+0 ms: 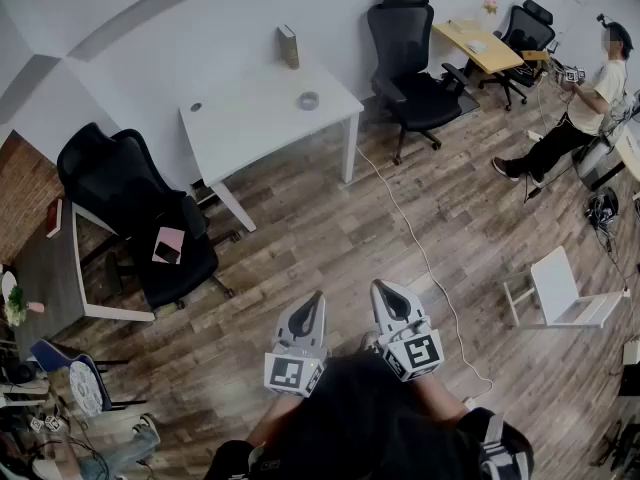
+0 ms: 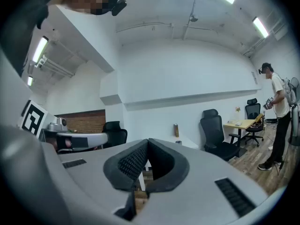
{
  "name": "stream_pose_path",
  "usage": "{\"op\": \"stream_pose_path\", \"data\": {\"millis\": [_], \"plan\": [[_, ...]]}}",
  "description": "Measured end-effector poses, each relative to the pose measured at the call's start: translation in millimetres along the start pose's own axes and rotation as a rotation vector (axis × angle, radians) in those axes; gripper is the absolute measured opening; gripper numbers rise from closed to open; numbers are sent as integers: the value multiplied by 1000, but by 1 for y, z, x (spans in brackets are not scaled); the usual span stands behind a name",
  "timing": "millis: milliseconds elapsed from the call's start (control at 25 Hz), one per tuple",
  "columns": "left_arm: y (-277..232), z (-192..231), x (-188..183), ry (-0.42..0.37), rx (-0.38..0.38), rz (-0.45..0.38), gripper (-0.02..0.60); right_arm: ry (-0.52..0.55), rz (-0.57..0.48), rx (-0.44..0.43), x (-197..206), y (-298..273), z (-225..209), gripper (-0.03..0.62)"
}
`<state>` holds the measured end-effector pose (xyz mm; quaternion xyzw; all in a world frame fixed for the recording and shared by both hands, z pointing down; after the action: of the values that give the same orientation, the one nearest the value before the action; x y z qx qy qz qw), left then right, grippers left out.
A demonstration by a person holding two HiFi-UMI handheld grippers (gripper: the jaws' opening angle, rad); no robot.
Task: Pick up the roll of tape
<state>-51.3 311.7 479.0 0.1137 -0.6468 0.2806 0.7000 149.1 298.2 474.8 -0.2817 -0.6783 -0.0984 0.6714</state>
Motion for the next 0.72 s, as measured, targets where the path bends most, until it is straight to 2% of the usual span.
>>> {"op": "stream_pose_path", "data": {"millis": [360, 560, 720], "plan": [[5, 3, 1, -5, 7, -4, 23, 5, -5, -5, -1, -1, 7, 12], [13, 10, 1, -4, 14, -1, 23, -48, -53, -24, -3, -4, 16, 12], [21, 24, 4, 6, 26, 7, 23, -49, -49, -10, -4, -13, 30, 12]]}}
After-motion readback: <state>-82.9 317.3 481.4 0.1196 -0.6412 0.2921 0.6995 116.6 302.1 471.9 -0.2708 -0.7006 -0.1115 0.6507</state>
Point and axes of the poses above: the fingertips, and each gripper's own axes: y backward along the fingers, z to its left, x out of its underside, the point moved 9 cm from there along y, backward along the fingers, and after that the axes turned 10 degrees about z, right-handed, at the moved point
